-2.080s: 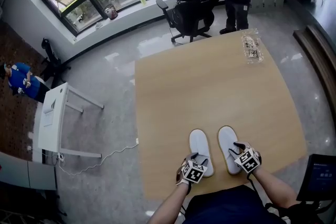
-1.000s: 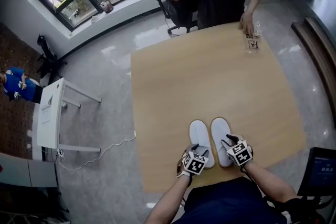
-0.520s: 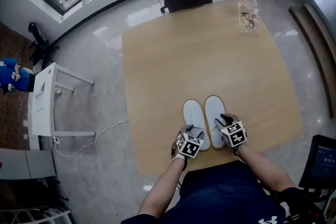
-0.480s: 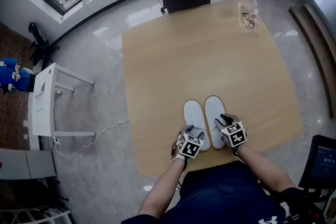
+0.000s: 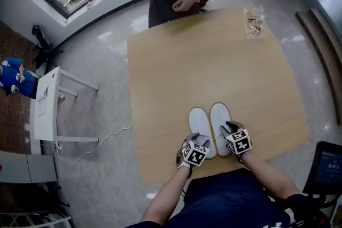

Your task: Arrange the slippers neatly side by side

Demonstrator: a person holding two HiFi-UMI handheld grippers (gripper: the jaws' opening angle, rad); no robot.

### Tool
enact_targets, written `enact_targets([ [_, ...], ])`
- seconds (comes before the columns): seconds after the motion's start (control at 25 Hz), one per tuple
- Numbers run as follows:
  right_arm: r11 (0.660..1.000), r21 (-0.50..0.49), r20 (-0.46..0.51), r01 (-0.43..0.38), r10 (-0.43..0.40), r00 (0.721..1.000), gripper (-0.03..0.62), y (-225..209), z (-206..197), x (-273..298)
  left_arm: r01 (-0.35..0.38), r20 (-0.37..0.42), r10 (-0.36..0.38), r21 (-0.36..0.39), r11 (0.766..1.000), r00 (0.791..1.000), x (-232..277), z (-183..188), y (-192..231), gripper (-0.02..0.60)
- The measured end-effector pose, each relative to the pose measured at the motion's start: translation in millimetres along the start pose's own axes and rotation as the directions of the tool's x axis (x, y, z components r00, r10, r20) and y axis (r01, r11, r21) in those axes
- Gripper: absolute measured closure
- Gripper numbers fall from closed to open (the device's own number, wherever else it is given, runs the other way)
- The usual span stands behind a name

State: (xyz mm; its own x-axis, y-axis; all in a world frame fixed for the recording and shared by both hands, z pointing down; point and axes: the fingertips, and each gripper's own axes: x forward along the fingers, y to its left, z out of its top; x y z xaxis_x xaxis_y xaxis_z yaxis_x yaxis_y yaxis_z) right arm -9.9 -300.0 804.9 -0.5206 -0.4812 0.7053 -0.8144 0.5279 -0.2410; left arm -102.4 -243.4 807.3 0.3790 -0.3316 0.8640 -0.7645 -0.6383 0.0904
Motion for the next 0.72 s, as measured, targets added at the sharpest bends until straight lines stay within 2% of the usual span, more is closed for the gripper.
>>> enact_targets([
  [0.2,1.000,-0.008,0.064,0.003,-0.003,0.998,0.457,1.6,14.0,-9.6,-0.005,0.074,0.006,-0.011,1.000,0.997,-13.9,16.5,-3.4,0.336],
  [0.44,1.000,0.005,0.146,-0.021,0.020,0.989,0.457,10.9,43.4,-27.3,0.026,0.211,-0.010,-0.070,0.997,0.977,-47.8,52.5,-10.0,0.344],
  [0.6,0.998,0.038,0.214,-0.052,0.043,0.976,0.462,17.5,68.6,-48.1,0.042,0.319,-0.007,-0.101,0.994,0.948,-80.9,80.3,-12.7,0.365],
  [0.72,0.997,0.024,0.272,-0.074,0.065,0.960,0.465,24.7,89.9,-70.7,0.093,0.415,-0.024,-0.147,0.985,0.910,-114.2,108.1,-19.6,0.388],
])
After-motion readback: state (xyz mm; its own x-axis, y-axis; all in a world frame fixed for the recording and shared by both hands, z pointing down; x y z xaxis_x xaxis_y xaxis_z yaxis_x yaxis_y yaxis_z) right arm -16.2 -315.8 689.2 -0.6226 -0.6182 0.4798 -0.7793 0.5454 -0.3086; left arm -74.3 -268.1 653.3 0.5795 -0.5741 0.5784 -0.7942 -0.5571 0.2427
